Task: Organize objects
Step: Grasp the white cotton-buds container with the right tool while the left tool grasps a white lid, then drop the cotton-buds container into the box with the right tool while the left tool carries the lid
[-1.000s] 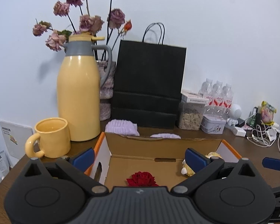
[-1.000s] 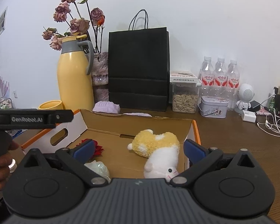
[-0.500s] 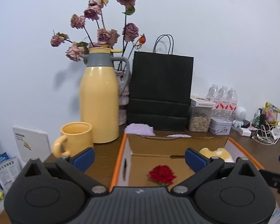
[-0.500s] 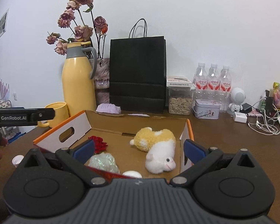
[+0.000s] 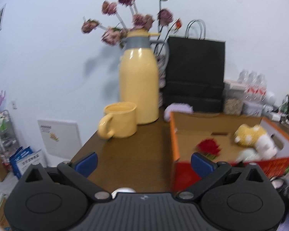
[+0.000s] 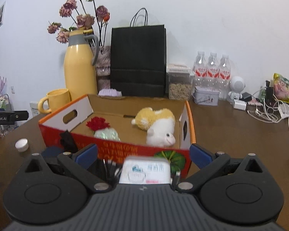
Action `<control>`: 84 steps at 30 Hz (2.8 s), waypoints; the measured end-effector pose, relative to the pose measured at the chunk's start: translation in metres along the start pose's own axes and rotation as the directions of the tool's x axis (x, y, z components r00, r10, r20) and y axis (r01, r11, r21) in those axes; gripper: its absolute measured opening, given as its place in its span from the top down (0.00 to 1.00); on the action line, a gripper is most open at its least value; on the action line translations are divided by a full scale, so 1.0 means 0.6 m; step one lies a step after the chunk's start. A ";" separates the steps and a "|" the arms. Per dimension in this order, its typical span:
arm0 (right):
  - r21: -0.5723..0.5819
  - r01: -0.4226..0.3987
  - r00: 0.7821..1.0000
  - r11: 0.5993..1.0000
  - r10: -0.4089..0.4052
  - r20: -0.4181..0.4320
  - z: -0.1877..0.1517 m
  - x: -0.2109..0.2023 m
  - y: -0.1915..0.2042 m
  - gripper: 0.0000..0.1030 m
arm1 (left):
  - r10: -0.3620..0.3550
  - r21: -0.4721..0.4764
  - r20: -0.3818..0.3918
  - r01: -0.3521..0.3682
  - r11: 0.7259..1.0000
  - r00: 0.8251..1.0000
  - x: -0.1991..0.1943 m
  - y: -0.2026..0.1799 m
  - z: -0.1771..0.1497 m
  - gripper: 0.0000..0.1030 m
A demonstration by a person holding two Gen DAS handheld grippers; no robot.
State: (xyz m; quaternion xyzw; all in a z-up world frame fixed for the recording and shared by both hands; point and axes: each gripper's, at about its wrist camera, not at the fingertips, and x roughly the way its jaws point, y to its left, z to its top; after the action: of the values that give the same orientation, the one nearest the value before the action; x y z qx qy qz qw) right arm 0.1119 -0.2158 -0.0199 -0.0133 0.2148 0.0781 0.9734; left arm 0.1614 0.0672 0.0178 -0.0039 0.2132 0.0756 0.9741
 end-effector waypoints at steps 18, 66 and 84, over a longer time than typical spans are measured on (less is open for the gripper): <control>0.000 0.012 0.998 1.000 -0.012 -0.066 -0.063 0.024 0.004 0.00 | 0.039 -0.071 -0.219 -0.055 0.996 0.975 0.090 0.067 -0.073 0.05; 0.007 -0.064 0.994 0.998 0.063 0.093 0.054 0.042 0.014 0.36 | -0.195 -0.033 0.054 0.197 0.980 0.979 0.016 -0.120 0.070 0.62; -0.055 -0.066 0.997 0.996 0.069 0.046 0.105 0.181 0.016 0.36 | -0.212 0.058 0.013 0.211 0.976 0.977 0.134 -0.196 0.122 0.62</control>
State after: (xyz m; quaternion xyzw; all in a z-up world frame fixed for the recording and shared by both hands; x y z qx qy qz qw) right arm 0.2340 -0.1863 -0.0083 -0.0300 0.1899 0.1168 0.9744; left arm 0.2813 -0.0343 0.0479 0.0017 0.2042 -0.0345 0.9783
